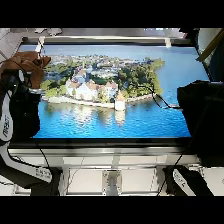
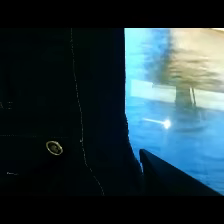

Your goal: Fold the clothes and pants, and hang the long-sleeved shirts on hangers.

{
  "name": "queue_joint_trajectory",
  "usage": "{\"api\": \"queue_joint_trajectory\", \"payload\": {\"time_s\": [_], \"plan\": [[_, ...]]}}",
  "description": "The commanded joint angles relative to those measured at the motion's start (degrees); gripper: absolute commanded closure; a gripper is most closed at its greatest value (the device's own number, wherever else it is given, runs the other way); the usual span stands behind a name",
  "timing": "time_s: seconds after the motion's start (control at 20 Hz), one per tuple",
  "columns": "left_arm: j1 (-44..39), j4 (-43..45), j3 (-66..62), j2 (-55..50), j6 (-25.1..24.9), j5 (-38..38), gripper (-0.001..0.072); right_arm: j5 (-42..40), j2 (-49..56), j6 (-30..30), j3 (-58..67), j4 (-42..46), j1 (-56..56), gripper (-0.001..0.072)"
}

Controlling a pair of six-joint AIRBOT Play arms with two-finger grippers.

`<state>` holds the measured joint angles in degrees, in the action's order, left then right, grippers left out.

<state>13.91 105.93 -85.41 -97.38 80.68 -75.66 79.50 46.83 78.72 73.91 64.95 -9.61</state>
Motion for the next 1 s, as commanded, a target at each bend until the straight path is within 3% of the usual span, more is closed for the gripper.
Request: {"api": "queue_joint_trajectory", "payload": {"time_s": [0.0, 0.25, 0.6, 0.65, 0.7, 0.75, 0.95], "plan": [[0.13, 0.79, -0.02, -2.75, 0.13, 1.55, 0.0244, -1.31, 0.00, 0.02, 0.04, 0.28, 0.04, 0.0689], [0.20, 3.26, -0.02, -4.04, 0.15, 6.47, 0.0240, -2.60, 0.00, 0.02, 0.04, 0.26, 0.04, 0.0689], [1.09, 4.44, -0.02, -7.30, 0.15, 6.95, 0.0242, -4.57, 0.00, 0.02, 0.04, 0.31, 0.04, 0.0689], [1.09, 4.44, -0.02, -7.67, 0.15, 6.93, 0.0343, -4.72, 0.00, 0.04, 0.04, 0.31, 0.07, 0.0689], [1.09, 4.44, -0.02, -7.80, 0.11, 7.17, 0.0628, -4.85, 0.00, 0.02, 0.04, 0.31, 0.04, 0.0689], [1.09, 4.48, -0.02, -7.78, -0.09, 7.39, 0.0685, -5.14, 0.00, 0.02, 0.04, 0.28, 0.04, 0.0689], [0.46, 4.02, -0.04, -5.97, 0.37, 5.44, 0.0686, -6.95, 0.00, 0.00, 0.04, 0.90, 0.04, 0.0689]]}}
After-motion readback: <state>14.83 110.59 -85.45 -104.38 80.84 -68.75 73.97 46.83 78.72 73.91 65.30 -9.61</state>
